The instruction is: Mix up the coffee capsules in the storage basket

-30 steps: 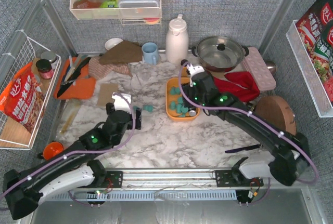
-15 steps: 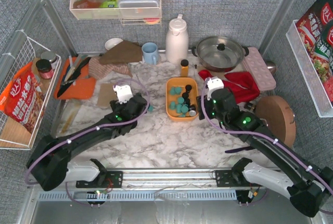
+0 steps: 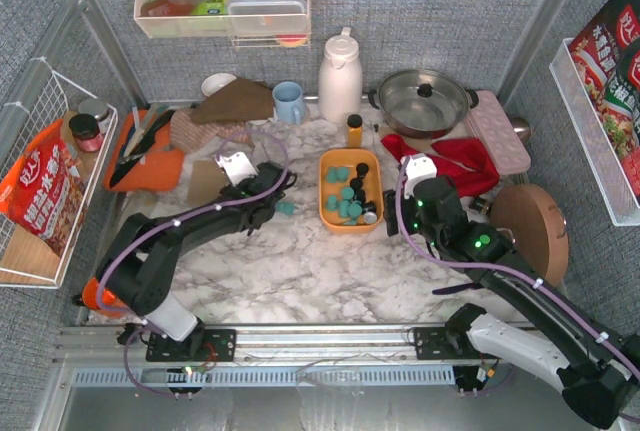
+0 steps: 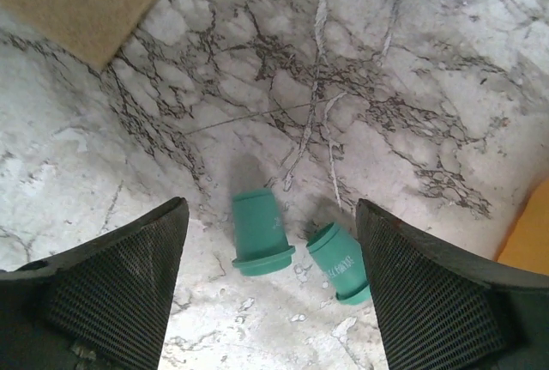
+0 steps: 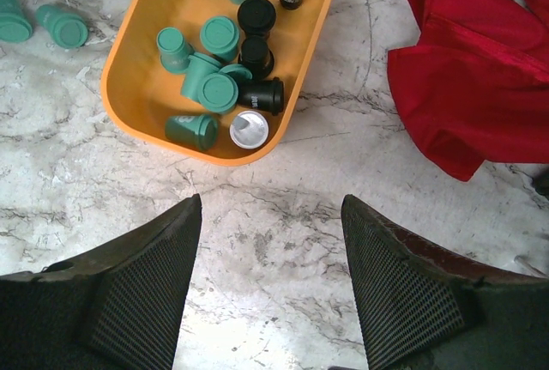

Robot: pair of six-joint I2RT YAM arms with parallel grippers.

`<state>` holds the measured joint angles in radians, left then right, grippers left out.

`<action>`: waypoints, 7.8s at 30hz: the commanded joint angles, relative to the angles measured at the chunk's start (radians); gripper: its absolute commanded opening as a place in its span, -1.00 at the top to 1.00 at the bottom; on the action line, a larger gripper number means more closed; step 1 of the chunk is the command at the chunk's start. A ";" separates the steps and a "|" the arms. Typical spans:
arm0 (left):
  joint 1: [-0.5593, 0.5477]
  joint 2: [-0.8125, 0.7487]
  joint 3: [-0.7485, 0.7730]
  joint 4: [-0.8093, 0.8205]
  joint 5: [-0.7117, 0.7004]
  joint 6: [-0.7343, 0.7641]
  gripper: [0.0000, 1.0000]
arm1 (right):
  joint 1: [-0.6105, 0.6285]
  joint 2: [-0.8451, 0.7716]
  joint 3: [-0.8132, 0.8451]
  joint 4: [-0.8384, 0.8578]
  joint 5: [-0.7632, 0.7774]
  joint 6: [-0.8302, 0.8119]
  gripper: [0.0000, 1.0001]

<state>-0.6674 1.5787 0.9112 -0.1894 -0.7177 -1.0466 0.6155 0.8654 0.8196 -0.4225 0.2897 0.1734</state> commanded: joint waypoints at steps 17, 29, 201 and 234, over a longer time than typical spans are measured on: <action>0.020 0.190 0.085 -0.152 0.101 -0.293 -0.39 | 0.000 -0.017 -0.004 0.002 -0.019 -0.003 -0.40; 0.020 0.132 0.021 -0.101 0.087 -0.239 0.64 | 0.000 -0.013 0.007 -0.008 -0.020 0.000 -0.40; -0.394 -1.051 -0.060 -0.424 0.079 0.639 -0.98 | -0.040 0.026 -0.320 -0.508 -0.263 0.711 0.06; -0.392 -1.041 -0.049 -0.398 0.092 0.651 -0.98 | 0.084 0.318 -0.333 -0.250 -0.169 1.023 -0.30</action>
<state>-1.0595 0.5373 0.8509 -0.6144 -0.6270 -0.4114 0.6693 1.1213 0.5266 -0.8268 0.1467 1.1221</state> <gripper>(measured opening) 0.992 0.652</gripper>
